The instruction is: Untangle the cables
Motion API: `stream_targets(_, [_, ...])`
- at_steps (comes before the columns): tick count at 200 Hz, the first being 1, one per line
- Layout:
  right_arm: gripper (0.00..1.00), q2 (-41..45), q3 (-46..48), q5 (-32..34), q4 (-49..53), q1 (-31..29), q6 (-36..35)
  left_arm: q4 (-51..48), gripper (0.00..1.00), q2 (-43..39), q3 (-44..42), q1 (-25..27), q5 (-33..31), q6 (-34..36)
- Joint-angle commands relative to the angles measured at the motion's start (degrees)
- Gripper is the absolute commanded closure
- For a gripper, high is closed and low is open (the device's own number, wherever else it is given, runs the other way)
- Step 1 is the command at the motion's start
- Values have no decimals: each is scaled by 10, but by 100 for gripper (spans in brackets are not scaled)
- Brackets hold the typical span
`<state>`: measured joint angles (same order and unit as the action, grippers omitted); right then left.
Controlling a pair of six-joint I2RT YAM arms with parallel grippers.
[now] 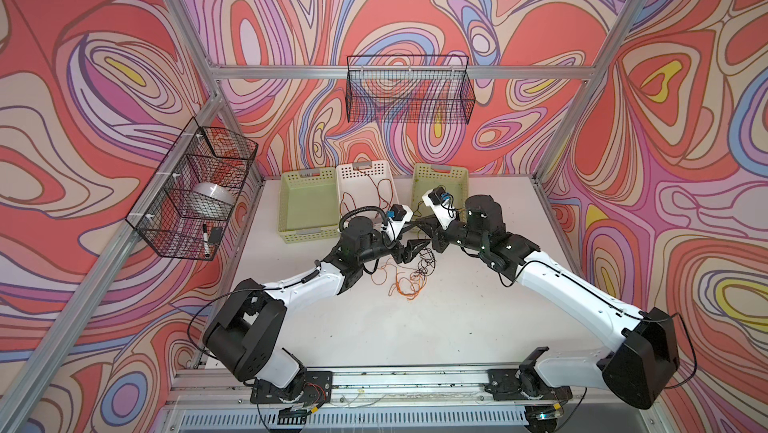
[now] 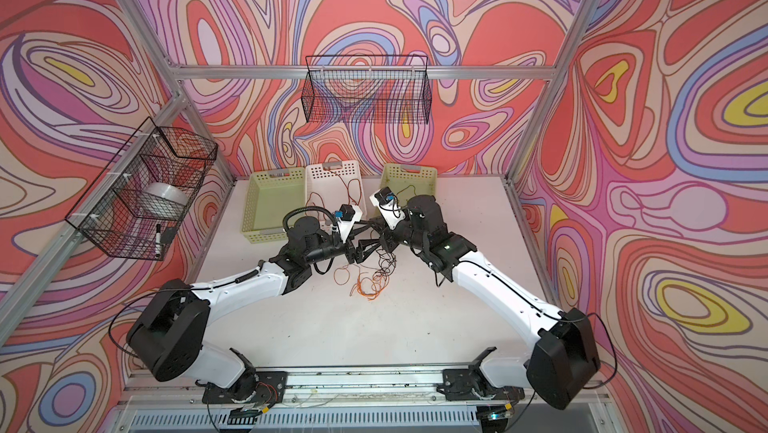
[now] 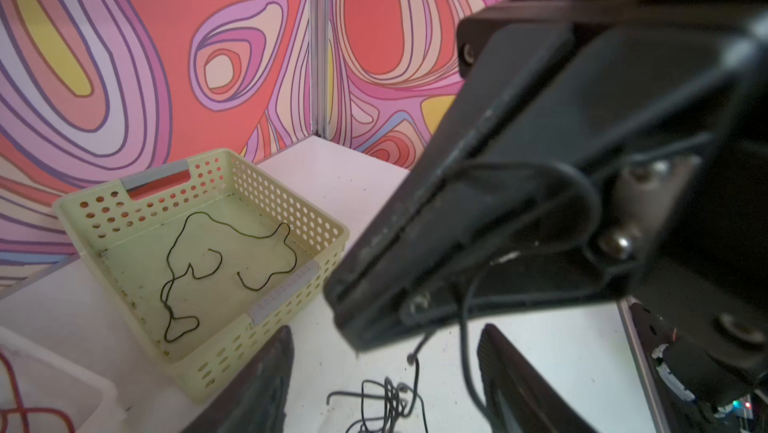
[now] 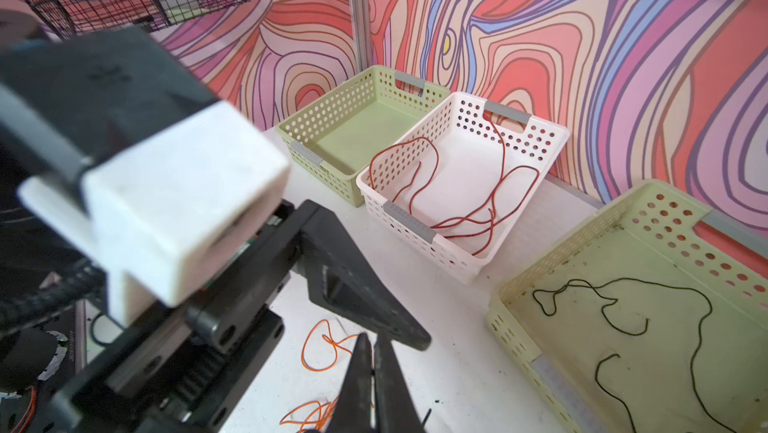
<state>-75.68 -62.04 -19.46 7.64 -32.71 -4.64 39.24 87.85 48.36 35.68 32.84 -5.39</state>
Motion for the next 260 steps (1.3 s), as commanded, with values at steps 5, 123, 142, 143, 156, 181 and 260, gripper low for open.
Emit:
stream_targets(5, [100,12,6,-24,-20,1,10,55,48,21,31,11,29,-22])
stream_targets(123, [47,113,115,91,-70,19,-14,-55,100,-40,68,12,44,13])
stream_targets(142, [46,139,158,94,-109,19,10,-61,100,-53,72,12,40,13])
stream_targets(143, [46,140,160,94,-111,18,12,-62,100,-53,72,12,40,13])
stream_targets(156, [46,147,182,93,-125,19,32,-64,100,-60,77,12,39,11])
stream_targets(181, [48,134,214,58,-161,19,82,-67,100,-66,88,14,44,7])
stream_targets(260, [69,50,215,-28,-244,19,182,-73,100,-59,108,28,46,10])
